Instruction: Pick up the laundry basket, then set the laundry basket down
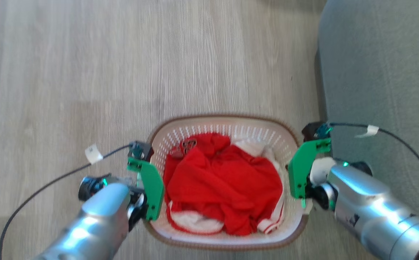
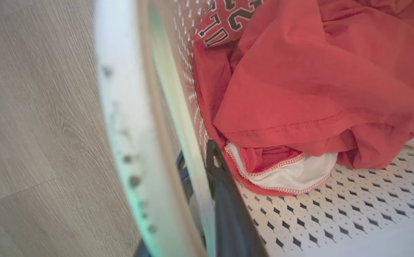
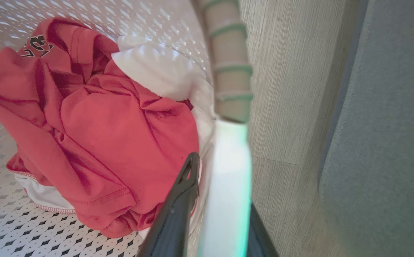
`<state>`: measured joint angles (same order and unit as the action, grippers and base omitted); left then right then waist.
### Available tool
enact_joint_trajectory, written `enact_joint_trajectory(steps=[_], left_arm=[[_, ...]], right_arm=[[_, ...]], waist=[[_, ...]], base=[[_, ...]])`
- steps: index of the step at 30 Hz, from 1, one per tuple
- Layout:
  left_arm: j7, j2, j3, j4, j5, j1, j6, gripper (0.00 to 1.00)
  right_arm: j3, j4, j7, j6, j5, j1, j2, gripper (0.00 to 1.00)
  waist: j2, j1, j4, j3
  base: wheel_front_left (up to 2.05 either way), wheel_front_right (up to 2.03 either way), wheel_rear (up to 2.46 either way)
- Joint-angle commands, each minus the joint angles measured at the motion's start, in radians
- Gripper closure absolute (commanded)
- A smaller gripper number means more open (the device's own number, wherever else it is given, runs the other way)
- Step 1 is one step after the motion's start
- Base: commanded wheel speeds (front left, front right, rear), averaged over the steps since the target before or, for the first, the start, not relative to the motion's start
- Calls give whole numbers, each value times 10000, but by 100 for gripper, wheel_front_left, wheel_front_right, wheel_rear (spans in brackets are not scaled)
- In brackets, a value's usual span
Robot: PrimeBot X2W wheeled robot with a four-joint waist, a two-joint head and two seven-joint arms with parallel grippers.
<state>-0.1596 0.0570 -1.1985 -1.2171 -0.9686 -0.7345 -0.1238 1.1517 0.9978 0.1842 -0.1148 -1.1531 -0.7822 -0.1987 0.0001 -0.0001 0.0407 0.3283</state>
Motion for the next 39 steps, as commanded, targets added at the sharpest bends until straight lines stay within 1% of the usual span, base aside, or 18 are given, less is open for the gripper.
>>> enact_joint_trajectory(steps=[1,8,12,17,28,39], left_arm=[[-1,256,-140,226,67,-87,-66,100],[-287,549,-371,864,-243,586,-67,100],[-461,759,-501,1137,-257,795,-68,100],[-680,890,-572,1363,-409,1113,-68,100],[-841,1022,-679,1699,-495,1537,-68,100],[-844,954,-720,1680,-597,1719,-69,100]], right_arm=[[272,-450,29,-159,20,203,97,100],[691,-450,-104,-159,-354,747,186,100],[817,-426,-209,-159,-558,1005,320,100],[948,-337,-283,-159,-703,1203,444,100],[1134,-278,-297,-159,-851,1463,583,100],[1219,-172,-372,-159,-841,1536,617,100]], waist=[[-1,1,6,-612],[-1,1,119,-1561],[-1,1,151,-1929],[-1,1,169,-2282],[-1,1,250,-2716],[-1,1,327,-2911]], base=[[0,0,0],[0,0,0],[0,0,0],[0,0,0],[0,0,0],[0,0,0]])
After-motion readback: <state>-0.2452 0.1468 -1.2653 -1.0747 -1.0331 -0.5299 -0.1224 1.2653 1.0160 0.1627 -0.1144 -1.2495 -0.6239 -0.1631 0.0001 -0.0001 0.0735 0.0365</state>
